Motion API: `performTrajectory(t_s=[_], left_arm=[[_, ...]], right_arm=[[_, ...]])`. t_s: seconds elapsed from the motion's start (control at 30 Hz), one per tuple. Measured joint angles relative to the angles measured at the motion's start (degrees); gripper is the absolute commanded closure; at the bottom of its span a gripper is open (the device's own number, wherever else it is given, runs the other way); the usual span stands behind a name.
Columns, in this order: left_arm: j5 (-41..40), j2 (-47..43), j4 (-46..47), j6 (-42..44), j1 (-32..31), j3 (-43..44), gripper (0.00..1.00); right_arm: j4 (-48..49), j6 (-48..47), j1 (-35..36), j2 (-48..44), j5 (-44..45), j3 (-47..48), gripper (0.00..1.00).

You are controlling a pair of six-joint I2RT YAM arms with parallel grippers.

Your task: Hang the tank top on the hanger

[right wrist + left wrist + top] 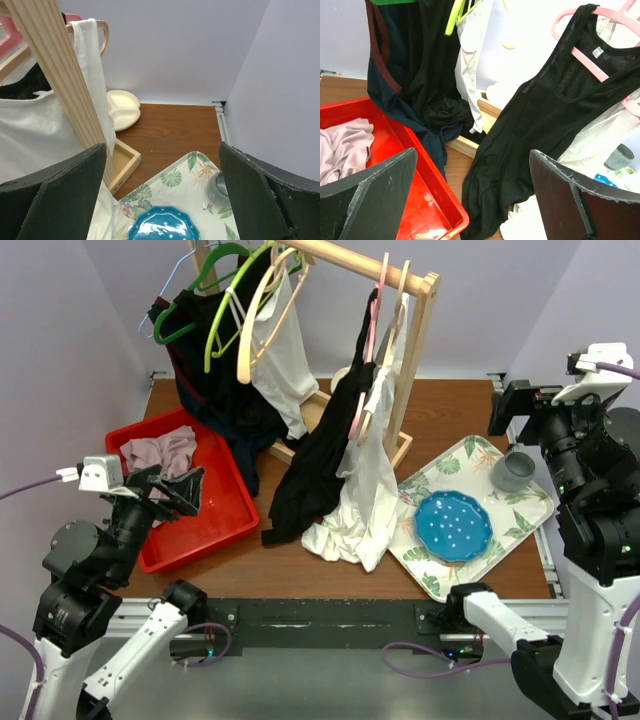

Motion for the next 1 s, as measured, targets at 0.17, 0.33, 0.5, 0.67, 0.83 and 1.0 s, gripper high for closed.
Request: performTrajectory(t_s=[0.17, 0.33, 0.5, 0.67, 0.83, 1.0], left_arm=[[-0.11, 0.13, 0.22, -0.04, 0.0, -0.31, 0.0], [-0.79, 0.44, 0.74, -0.76, 0.0, -2.91, 0.0], [-2.32, 2.8, 2.21, -2.03, 0.0, -6.38, 0.0], [-4.44, 7.5, 5.22, -4.9, 0.0, -11.45, 0.0], [-4.17, 15.32, 9.2, -9.05, 2.29, -16.35, 0.0], [2.89, 21.18, 14.27, -13.29, 19.26, -22.38, 0.05]], right_arm=[[-0.09, -0.07, -0.04, 0.68, -1.6, 1.09, 0.01], [-0.26, -0.83, -0.02, 1.31, -4.61, 1.57, 0.01], [-0.87, -5.64, -0.04, 1.73, -9.51, 1.4, 0.02], [-1.88, -12.17, -0.04, 0.63, -16.79, -5.86, 0.01], [0.79, -14.78, -0.28, -2.27, -22.18, -23.8, 0.01], [4.42, -14.53, -0.68, -4.11, -25.18, -38.18, 0.02]])
